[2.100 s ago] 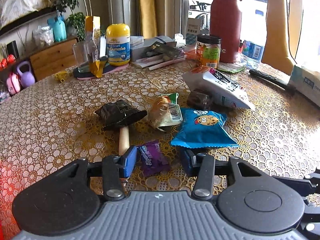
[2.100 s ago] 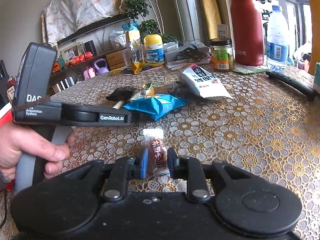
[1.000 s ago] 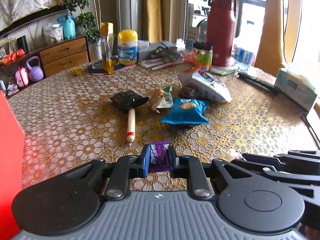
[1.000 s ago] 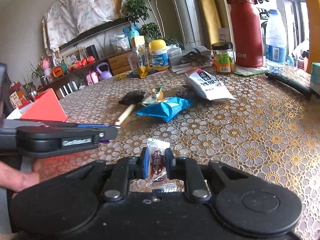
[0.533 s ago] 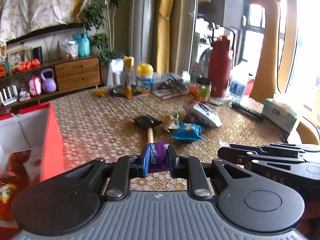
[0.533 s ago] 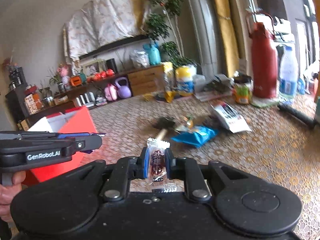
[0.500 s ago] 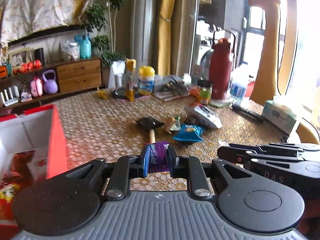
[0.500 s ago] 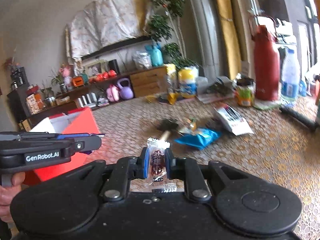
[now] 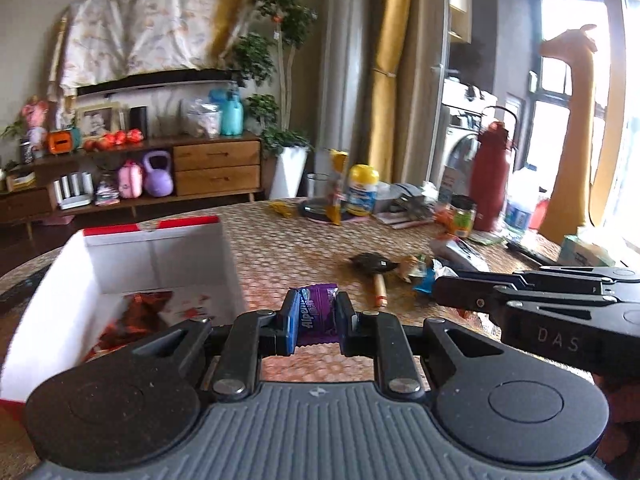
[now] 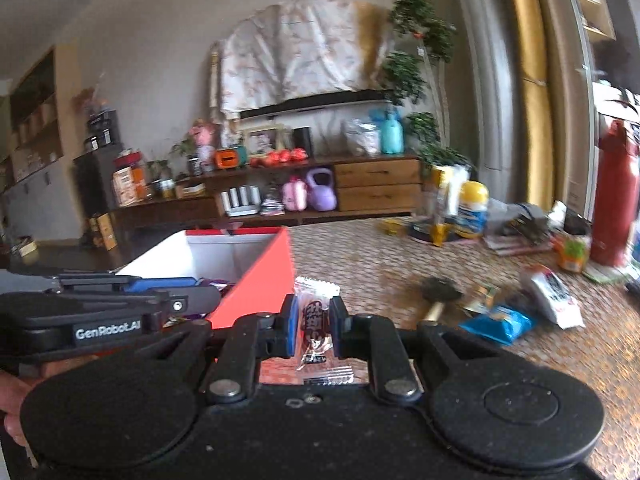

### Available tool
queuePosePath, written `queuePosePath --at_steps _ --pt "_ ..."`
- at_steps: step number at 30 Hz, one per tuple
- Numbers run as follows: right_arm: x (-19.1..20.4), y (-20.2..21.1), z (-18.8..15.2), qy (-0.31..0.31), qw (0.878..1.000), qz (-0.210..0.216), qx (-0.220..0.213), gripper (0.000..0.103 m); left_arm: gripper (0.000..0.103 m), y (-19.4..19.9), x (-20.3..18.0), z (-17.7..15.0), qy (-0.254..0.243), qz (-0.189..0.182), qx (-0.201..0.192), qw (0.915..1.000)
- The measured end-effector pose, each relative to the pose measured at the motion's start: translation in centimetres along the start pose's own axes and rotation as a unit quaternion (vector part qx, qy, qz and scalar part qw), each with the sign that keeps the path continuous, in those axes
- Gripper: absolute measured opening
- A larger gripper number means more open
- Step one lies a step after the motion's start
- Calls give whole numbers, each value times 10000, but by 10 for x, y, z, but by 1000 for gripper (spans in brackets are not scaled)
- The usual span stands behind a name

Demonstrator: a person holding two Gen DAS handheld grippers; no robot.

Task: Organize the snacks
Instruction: 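Carry both held candies over the white box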

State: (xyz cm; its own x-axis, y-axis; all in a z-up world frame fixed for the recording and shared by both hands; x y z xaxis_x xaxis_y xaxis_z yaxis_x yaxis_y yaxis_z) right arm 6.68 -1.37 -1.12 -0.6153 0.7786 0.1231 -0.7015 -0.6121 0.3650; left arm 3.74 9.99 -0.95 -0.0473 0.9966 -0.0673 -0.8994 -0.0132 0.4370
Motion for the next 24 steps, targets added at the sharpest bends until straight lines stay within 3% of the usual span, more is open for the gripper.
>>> queuePosePath --at_steps 10,24 --pt "55 -5 10 389 9982 452 -38 14 19 30 47 1 272 379 -233 9986" --pt "88 -20 9 690 9947 750 104 15 19 38 94 -6 543 774 -211 9953"
Point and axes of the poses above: each gripper's, at about its wrist camera, not at the fingertips, and y roughly against the way its jaws point, x to its left, z to its top, the point moved 10 cm from there along -y, roughly the way its jaws point
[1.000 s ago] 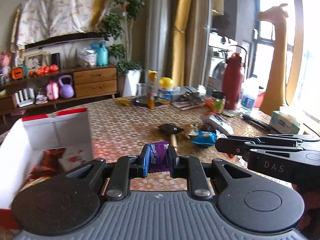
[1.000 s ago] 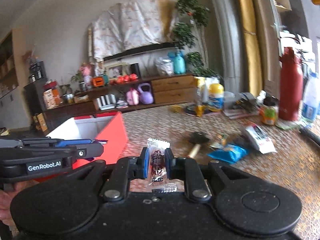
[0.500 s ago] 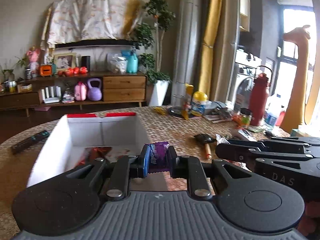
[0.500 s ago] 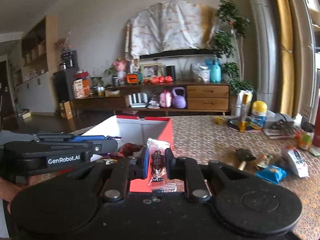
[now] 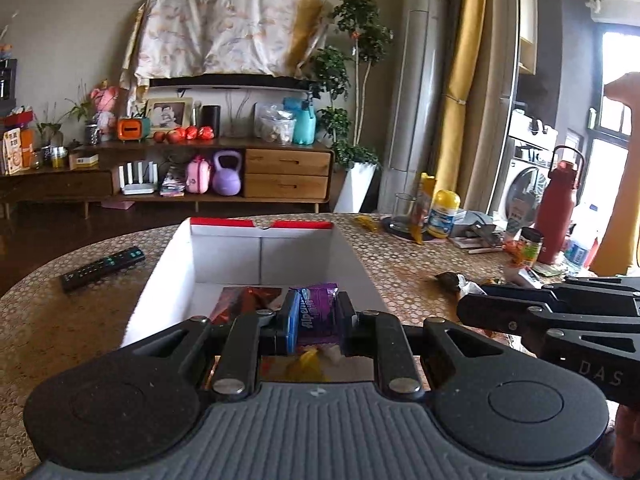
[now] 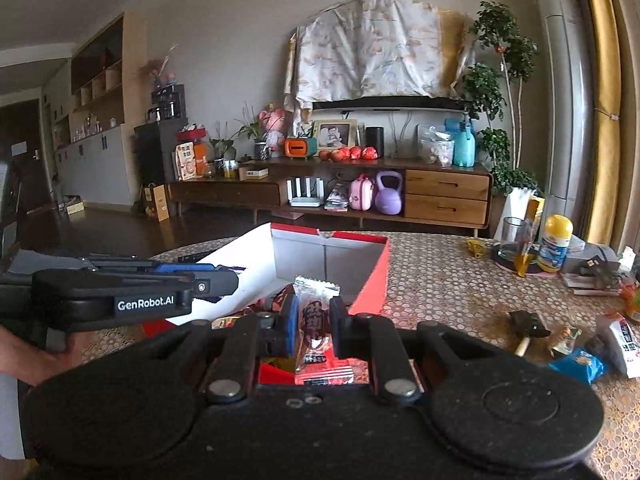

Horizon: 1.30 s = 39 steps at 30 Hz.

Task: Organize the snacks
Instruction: 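Carry both held candies over the white box, then open right gripper dropping white-red candy in box while left gripper releases purple candy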

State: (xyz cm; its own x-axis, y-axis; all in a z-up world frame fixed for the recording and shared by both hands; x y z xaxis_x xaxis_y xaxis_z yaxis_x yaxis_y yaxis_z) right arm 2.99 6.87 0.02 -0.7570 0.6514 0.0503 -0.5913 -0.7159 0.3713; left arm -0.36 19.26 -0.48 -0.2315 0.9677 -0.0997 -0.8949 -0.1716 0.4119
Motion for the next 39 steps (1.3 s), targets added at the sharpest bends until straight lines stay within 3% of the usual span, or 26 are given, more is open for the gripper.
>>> queuePosePath --at_steps 16,28,39 --pt "17 -47 6 109 9988 333 354 15 19 -19 39 -8 188 299 272 9990" --pt "23 -85 -16 194 9930 370 1103 15 19 -46 42 -24 155 96 806 9966" --pt "28 -108 -34 682 9785 376 1911 15 19 -68 39 -37 -106 -196 1507 9883"
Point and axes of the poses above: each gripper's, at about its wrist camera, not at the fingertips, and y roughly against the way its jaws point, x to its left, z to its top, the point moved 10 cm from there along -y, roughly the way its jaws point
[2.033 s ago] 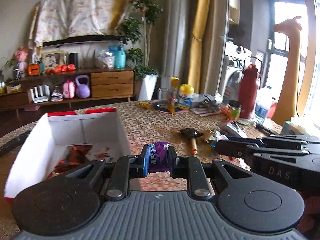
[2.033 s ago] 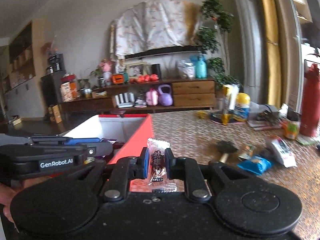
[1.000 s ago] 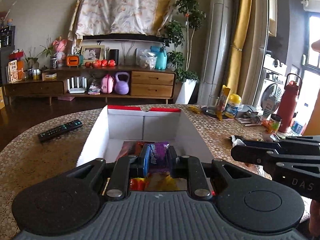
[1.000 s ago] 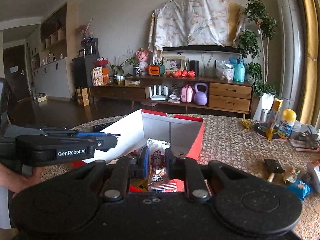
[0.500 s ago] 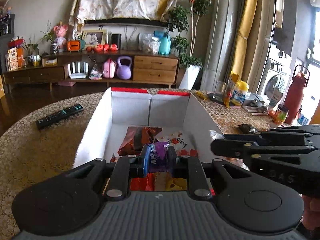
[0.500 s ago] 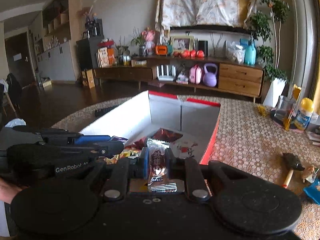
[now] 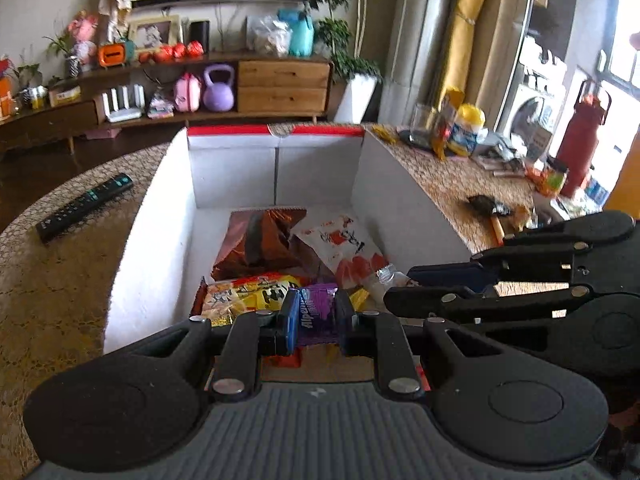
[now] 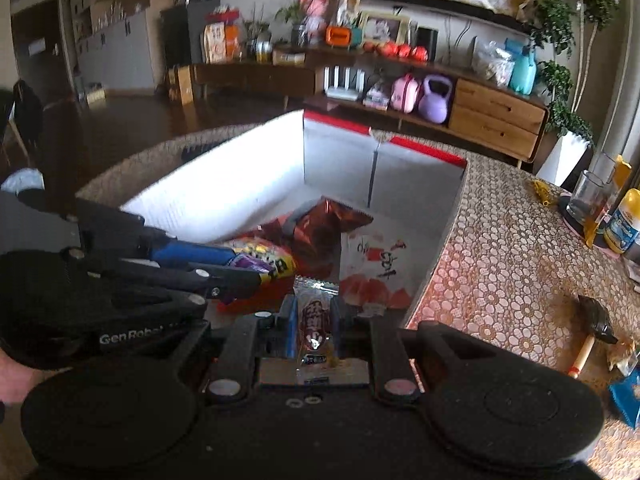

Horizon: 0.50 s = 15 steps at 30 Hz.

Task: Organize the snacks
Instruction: 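Open right gripper dropping white-red candy in box while left gripper releases purple candy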

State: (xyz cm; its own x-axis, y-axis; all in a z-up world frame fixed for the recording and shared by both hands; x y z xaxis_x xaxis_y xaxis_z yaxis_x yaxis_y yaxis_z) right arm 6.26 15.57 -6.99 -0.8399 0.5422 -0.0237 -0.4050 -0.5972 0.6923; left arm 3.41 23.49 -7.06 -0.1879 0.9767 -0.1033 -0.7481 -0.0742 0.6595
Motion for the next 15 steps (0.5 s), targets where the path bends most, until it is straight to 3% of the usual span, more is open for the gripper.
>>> queuePosePath --at_steps 6,15 --pt "4 -10 -3 307 9978 164 563 16 19 -13 3 -5 -63 -258 561 9981" --pt "17 -25 2 738 9862 602 1351 16 19 -34 9 -6 -325 -528 1371 9886"
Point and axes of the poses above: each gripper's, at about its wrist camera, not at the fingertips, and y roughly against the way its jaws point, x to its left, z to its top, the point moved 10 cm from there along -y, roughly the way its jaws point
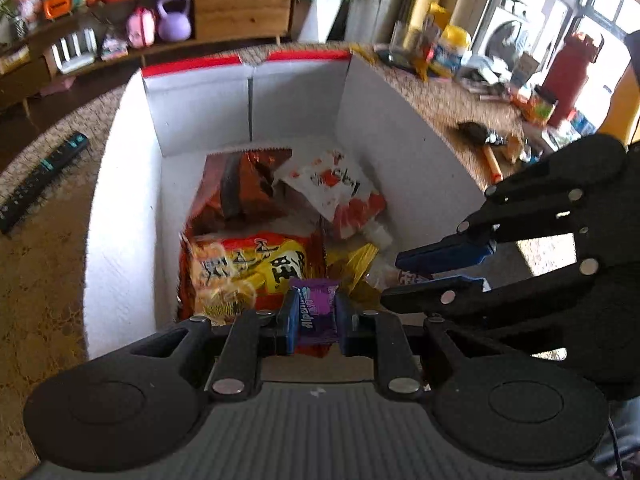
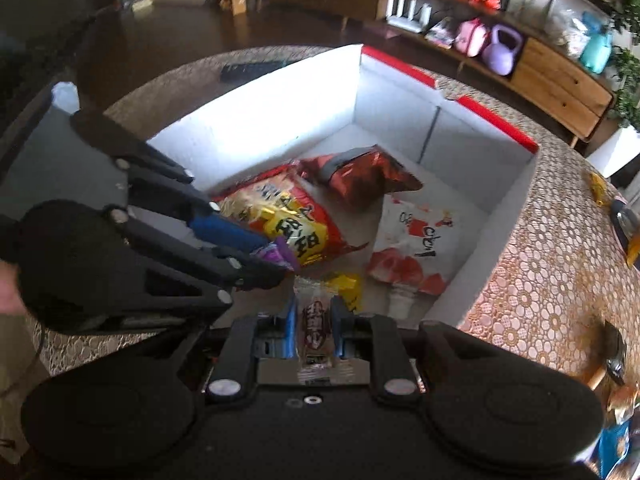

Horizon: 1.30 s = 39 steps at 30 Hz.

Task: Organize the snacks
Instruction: 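Open right gripper dropping white-red candy in box while left gripper releases purple candy, then withdraw both open tools from the box back over the table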

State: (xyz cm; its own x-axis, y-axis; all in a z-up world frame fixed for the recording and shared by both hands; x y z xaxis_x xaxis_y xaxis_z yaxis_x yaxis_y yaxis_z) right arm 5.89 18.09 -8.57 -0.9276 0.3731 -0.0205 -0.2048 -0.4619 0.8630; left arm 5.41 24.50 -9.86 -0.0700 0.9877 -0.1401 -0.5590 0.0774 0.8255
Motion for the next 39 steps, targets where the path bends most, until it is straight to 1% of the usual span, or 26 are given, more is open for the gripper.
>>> queuePosePath --at_steps 1,4,6,7,9,14,16,17,19,20,21,22,25,27,29,33,35,39 --pt "1 -1 1 3 10000 41 47 17 19 -3 1 0 6 -24 75 10000" --pt "2 -2 2 6 9999 63 97 19 19 -5 2 -2 24 -35 142 9999" --pt "1 -2 1 -21 10000 35 87 19 19 -6 2 -2 39 -8 139 9999" --pt "0 -1 1 -24 10000 -8 70 22 19 -6 3 -2 59 -7 132 9999" --pt "-2 0 1 -42 10000 -75 49 25 20 -6 4 -2 104 16 131 9999" --pt "-2 3 -1 -118 9999 -94 -41 26 21 -3 5 -3 185 169 101 9996" --pt "-1 8 -2 -147 9998 -87 -124 29 22 0 5 -3 190 215 69 9996" --pt "-1 11 -2 -164 9996 -103 -187 29 26 1 4 -2 184 228 40 9996" --pt "-2 18 -3 -240 9990 -133 -358 29 36 5 4 -1 203 262 -25 9994" --pt "-2 23 -3 -263 9985 -150 -461 29 49 7 5 -1 238 305 -68 9992" --pt "-3 29 -4 -304 9978 -150 -573 30 64 10 7 0 288 371 -142 9988" --pt "-4 33 -5 -366 9970 -134 -661 30 66 12 7 1 324 386 -208 9985" --pt "-8 49 -8 -547 9939 -108 -952 31 66 20 3 2 390 292 -382 9981" --pt "-11 61 -11 -652 9907 -149 -1184 32 66 26 -1 3 351 417 -514 9972" --pt "-15 71 -15 -802 9867 -183 -1402 34 66 34 -5 5 327 578 -732 9951" --pt "-26 96 -27 -1104 9744 -322 -1932 38 71 54 -16 13 327 794 -1300 9878" --pt "-31 108 -34 -1260 9673 -360 -2173 39 72 64 -23 17 325 913 -1605 9823" --pt "-43 125 -52 -1578 9533 -487 -2530 43 72 73 -37 23 381 895 -1933 9763"
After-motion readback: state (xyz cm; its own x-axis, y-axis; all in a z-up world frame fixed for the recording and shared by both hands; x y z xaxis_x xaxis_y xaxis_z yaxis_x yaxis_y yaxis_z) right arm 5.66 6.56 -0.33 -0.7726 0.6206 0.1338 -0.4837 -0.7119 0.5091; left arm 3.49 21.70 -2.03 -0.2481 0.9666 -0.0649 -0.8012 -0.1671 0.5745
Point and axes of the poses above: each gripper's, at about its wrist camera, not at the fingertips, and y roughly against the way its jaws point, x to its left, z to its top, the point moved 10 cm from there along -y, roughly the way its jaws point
